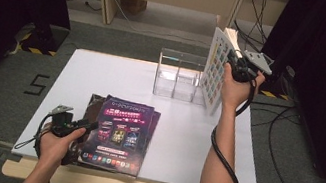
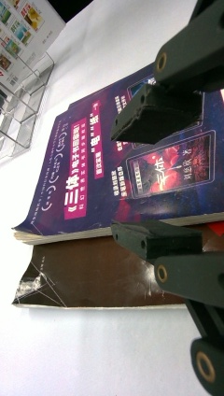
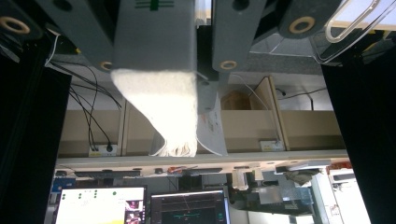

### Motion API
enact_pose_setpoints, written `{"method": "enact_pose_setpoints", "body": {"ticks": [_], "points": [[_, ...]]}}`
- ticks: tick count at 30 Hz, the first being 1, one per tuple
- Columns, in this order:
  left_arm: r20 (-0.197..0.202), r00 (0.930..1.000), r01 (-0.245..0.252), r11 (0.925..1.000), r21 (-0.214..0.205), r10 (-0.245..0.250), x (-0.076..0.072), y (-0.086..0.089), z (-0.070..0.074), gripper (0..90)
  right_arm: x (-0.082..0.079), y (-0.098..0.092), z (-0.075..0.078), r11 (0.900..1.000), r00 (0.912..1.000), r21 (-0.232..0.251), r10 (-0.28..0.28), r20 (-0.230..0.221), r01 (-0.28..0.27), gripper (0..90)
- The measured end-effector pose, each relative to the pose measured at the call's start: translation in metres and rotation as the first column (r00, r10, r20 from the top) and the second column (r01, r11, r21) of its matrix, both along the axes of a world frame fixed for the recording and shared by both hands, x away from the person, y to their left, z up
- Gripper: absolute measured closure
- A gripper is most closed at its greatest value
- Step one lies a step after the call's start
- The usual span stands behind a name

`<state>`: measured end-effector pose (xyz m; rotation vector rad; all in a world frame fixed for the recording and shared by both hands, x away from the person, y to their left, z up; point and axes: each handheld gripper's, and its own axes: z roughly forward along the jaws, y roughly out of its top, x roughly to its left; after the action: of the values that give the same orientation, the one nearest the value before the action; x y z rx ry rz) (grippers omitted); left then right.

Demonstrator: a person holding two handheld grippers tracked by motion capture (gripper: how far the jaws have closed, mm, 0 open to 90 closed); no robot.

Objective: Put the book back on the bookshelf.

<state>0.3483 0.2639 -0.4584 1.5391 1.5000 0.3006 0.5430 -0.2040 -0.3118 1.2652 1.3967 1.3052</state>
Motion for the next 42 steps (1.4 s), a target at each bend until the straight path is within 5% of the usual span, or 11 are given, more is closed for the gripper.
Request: {"method": "enact_pose_setpoints", "body": {"ticks": [15,26,42], "points": [[0.007,1.0000,-0.001,1.0000,0.001,0.001,-0.001,0.001,0.001,48.4,-0.010,0.004,-0.015,0.9994,1.0000,-0.036,0.003,0.000,-0.003,74.0],[0.011,0.9999,0.002,1.0000,0.002,-0.002,-0.002,0.000,0.003,48.4,-0.034,-0.001,-0.019,0.9984,0.9969,-0.054,0.015,-0.078,-0.019,73.4],[0.009,1.0000,0.003,1.0000,0.001,-0.003,-0.002,0.000,0.002,48.4,-0.024,-0.005,-0.010,0.9982,0.9924,-0.036,0.043,-0.115,-0.047,67.7]]}}
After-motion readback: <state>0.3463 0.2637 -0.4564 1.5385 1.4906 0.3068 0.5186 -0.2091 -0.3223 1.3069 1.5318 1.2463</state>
